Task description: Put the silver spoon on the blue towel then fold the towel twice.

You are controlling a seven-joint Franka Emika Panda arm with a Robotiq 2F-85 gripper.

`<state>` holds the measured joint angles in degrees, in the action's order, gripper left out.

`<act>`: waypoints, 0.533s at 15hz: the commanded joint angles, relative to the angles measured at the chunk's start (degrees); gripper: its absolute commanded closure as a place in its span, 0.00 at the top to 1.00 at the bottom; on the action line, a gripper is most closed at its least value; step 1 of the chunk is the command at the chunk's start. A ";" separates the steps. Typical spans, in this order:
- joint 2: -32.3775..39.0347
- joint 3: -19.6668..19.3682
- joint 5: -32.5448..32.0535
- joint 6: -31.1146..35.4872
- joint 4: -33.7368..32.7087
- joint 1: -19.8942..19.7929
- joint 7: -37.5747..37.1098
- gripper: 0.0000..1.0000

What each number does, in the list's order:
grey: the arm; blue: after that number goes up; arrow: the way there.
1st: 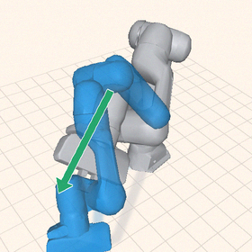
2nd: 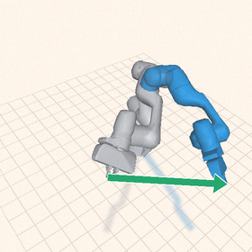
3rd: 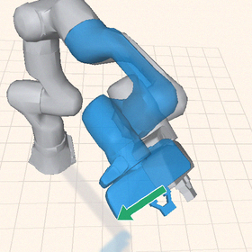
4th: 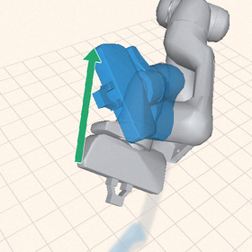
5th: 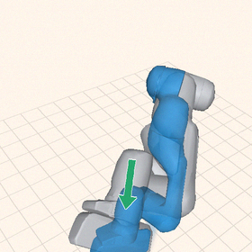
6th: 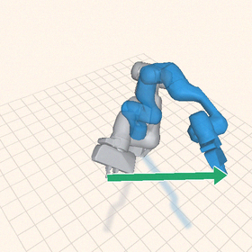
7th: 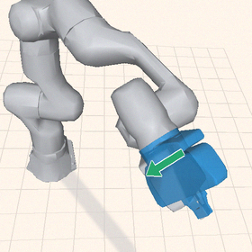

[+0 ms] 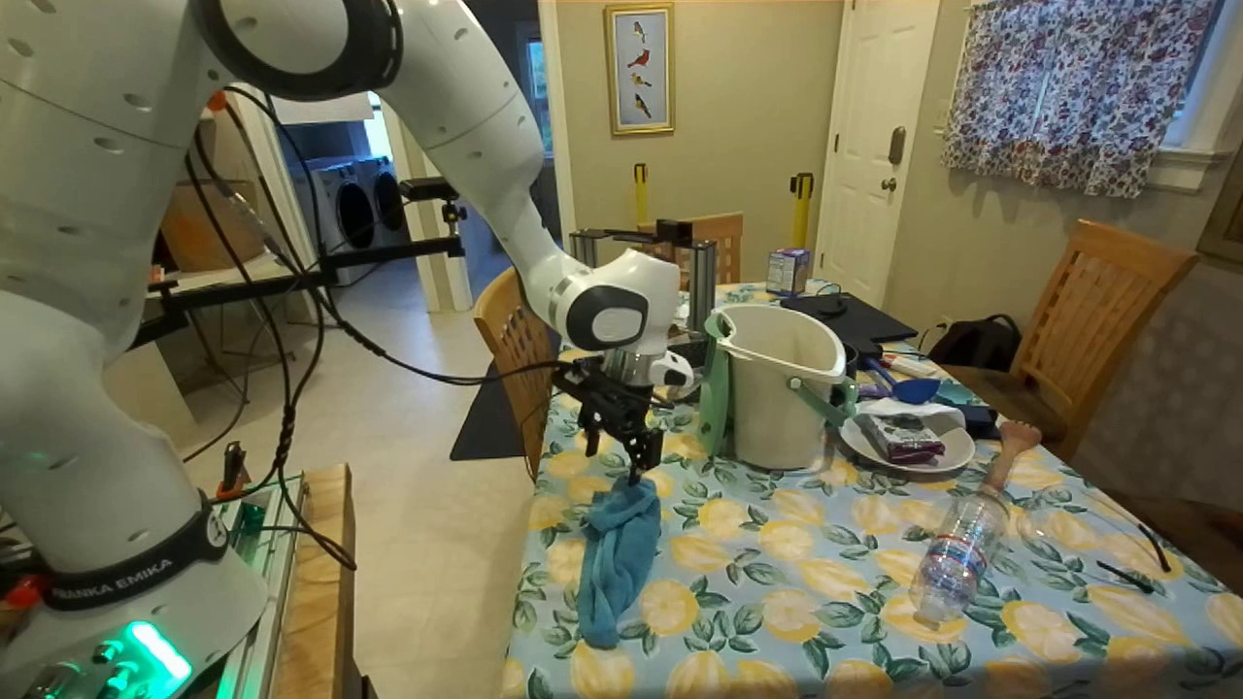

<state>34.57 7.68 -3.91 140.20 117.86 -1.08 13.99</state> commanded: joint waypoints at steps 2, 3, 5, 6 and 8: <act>-4.38 -4.13 -2.26 5.26 3.48 3.48 -6.60 1.00; -4.86 -5.26 -3.05 5.70 3.76 4.43 -8.34 1.00; -6.15 -7.26 -4.40 7.59 4.87 5.98 -11.28 1.00; -7.00 -8.34 -5.35 8.95 5.66 6.85 -13.00 1.00; -8.76 -9.19 -5.81 10.73 6.98 7.40 -14.73 1.00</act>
<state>29.87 0.43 -7.53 147.94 120.84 4.63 3.36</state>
